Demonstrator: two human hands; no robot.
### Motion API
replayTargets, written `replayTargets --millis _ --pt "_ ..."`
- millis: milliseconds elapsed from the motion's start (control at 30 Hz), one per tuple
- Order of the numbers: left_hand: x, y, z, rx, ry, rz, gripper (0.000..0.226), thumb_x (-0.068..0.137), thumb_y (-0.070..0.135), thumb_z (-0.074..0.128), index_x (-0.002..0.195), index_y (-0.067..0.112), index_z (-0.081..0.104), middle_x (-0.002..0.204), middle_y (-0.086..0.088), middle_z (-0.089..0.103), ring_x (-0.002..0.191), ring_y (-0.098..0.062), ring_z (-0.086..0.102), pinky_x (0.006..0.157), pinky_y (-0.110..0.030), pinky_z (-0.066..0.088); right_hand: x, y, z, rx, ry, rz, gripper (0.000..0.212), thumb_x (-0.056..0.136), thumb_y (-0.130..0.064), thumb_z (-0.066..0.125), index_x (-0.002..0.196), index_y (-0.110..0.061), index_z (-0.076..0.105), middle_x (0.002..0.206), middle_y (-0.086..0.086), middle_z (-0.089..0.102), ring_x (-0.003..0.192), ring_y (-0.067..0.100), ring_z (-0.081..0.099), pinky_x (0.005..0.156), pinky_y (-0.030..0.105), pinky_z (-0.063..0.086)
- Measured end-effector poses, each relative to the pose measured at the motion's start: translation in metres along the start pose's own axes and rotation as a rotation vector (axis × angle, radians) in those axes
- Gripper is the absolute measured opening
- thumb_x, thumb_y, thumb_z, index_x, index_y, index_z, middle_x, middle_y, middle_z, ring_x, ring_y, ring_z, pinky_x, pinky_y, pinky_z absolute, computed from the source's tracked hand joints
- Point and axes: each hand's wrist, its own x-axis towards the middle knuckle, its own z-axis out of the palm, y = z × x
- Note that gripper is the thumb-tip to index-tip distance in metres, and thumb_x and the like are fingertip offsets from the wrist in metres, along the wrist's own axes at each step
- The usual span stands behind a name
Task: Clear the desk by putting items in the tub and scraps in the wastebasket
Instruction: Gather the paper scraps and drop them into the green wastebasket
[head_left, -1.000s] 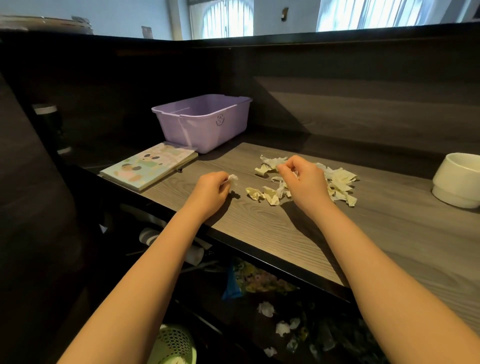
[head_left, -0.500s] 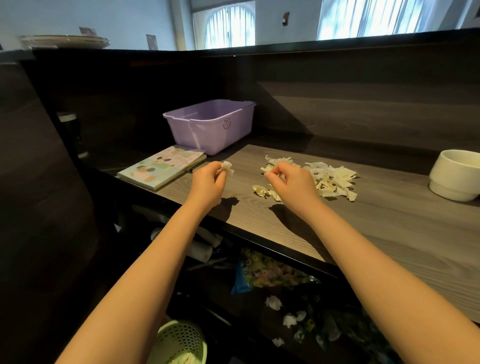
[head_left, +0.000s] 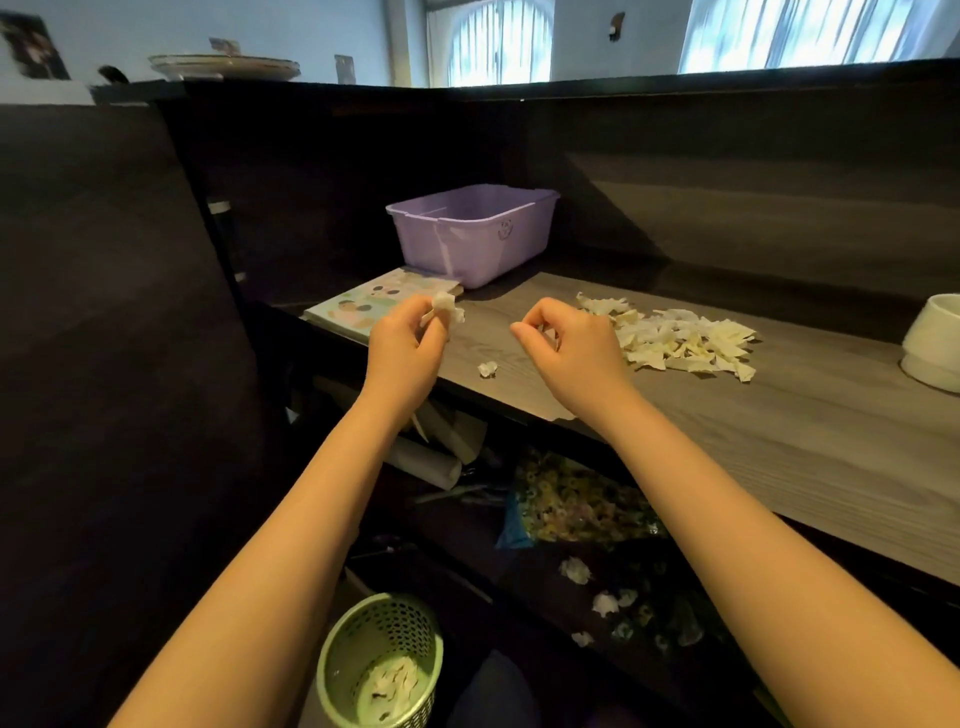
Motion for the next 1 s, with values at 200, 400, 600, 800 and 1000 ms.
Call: replayTargets --millis 200,400,600,800,1000 --pt "-0.044 -0.032 -0.046 0.04 0.002 -0.113 0.018 0.092 0.008 0.048 0.096 0.008 0.065 0.084 -0.012 0.064 0.073 -0.011 0.053 0.059 -0.008 0.036 -0.029 -0.039 0.039 0.053 -0.084 -0.021 0.019 0.091 -0.03 0.058 0.082 -0.014 0.063 0.072 0.008 0.064 0.066 0.02 0.054 0.06 0.034 0.041" --pt "-0.09 -0.085 -0.082 0.113 -0.037 -0.221 0.017 0.091 0.006 0.048 0.093 0.008 0.065 0.084 -0.01 0.059 0.081 -0.019 0.054 0.075 -0.032 0.042 -0.07 -0.053 0.098 0.068 -0.218 0.012 0.019 0.09 -0.033 0.057 0.08 -0.018 0.061 0.058 -0.008 0.049 0.061 0.018 0.052 0.059 0.035 0.045" --pt "-0.138 -0.143 -0.087 0.173 -0.085 -0.346 0.019 0.092 0.005 0.049 0.099 0.008 0.066 0.079 -0.003 0.062 0.072 -0.012 0.057 0.065 -0.009 0.04 -0.108 -0.036 0.168 0.065 -0.362 0.076 0.018 0.089 -0.035 0.057 0.081 -0.018 0.06 0.072 0.006 0.063 0.074 0.028 0.06 0.065 0.038 0.048" --pt "-0.177 -0.219 -0.07 0.253 -0.161 -0.495 0.016 0.092 0.008 0.05 0.094 0.005 0.066 0.079 -0.012 0.063 0.075 -0.022 0.058 0.065 -0.027 0.039 -0.134 -0.005 0.238 0.035 -0.568 0.214 0.02 0.092 -0.036 0.051 0.081 -0.02 0.055 0.078 0.009 0.065 0.079 0.031 0.059 0.068 0.038 0.047" --pt "-0.204 -0.293 -0.04 0.399 -0.347 -0.589 0.018 0.092 0.01 0.049 0.089 -0.001 0.063 0.085 -0.016 0.065 0.076 -0.021 0.055 0.067 -0.03 0.037 -0.155 0.039 0.303 -0.072 -0.747 0.248 0.02 0.096 -0.033 0.045 0.094 -0.015 0.054 0.075 0.001 0.058 0.074 0.027 0.057 0.059 0.033 0.038"
